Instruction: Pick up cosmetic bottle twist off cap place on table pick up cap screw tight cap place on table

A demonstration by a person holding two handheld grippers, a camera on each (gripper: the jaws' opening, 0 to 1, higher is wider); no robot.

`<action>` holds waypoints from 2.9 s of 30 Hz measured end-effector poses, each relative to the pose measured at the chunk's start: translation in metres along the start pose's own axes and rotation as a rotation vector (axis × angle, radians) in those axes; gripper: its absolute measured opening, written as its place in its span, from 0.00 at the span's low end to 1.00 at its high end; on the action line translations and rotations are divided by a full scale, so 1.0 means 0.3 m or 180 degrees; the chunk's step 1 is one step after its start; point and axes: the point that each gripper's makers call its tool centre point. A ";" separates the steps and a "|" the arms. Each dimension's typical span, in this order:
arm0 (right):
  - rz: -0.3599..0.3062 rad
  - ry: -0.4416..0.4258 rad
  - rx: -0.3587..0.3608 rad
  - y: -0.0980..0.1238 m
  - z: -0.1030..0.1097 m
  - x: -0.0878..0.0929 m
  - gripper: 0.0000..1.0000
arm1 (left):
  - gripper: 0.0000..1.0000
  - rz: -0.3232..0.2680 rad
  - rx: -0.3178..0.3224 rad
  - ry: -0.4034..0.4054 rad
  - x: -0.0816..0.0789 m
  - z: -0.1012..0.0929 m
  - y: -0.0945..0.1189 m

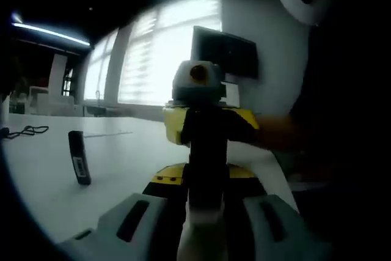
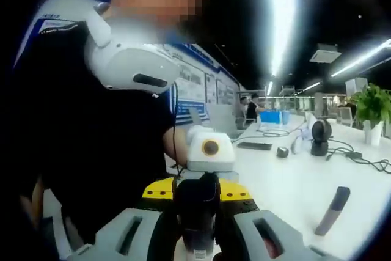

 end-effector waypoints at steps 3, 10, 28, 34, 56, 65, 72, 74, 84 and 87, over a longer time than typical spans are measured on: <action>0.0025 0.0026 0.0023 -0.001 0.003 0.000 0.18 | 0.12 0.0001 -0.0005 -0.0019 0.000 -0.002 -0.001; 0.0031 -0.0061 0.0548 0.016 -0.056 0.016 0.37 | 0.12 -0.0002 -0.0007 -0.0017 0.001 -0.001 -0.002; -0.0987 -0.0272 0.2629 0.126 -0.133 -0.107 0.44 | 0.12 -0.0024 -0.0047 -0.0070 -0.002 0.009 0.003; -0.1096 -0.0276 0.3261 0.172 -0.120 -0.143 0.46 | 0.12 -0.0026 -0.0060 -0.0058 -0.002 0.014 0.003; -0.0389 -0.0087 0.5021 0.196 -0.091 -0.053 0.37 | 0.12 -0.0016 -0.0186 -0.0124 0.000 0.031 0.007; -0.0117 -0.0070 0.5069 0.156 -0.110 -0.018 0.31 | 0.12 -0.0014 -0.0187 -0.0137 0.000 0.031 0.007; 0.0018 -0.0110 0.5257 0.173 -0.112 -0.001 0.21 | 0.12 -0.0011 -0.0187 -0.0146 0.000 0.033 0.007; 0.0018 -0.0127 0.5270 0.178 -0.112 0.000 0.19 | 0.12 -0.0012 -0.0186 -0.0147 0.000 0.033 0.008; -0.0047 -0.0228 0.5285 0.184 -0.109 0.013 0.17 | 0.12 -0.0011 -0.0186 -0.0149 0.000 0.034 0.007; -0.0127 -0.0289 0.5254 0.184 -0.110 0.014 0.17 | 0.12 -0.0011 -0.0185 -0.0140 0.000 0.035 0.007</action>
Point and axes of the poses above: the point that each gripper's makers call its tool centre point, and the gripper's own axes: y roughly backward along the fingers, z roughly to its left, x roughly out of its underside, and after that the axes turned 2 degrees about z, right-handed
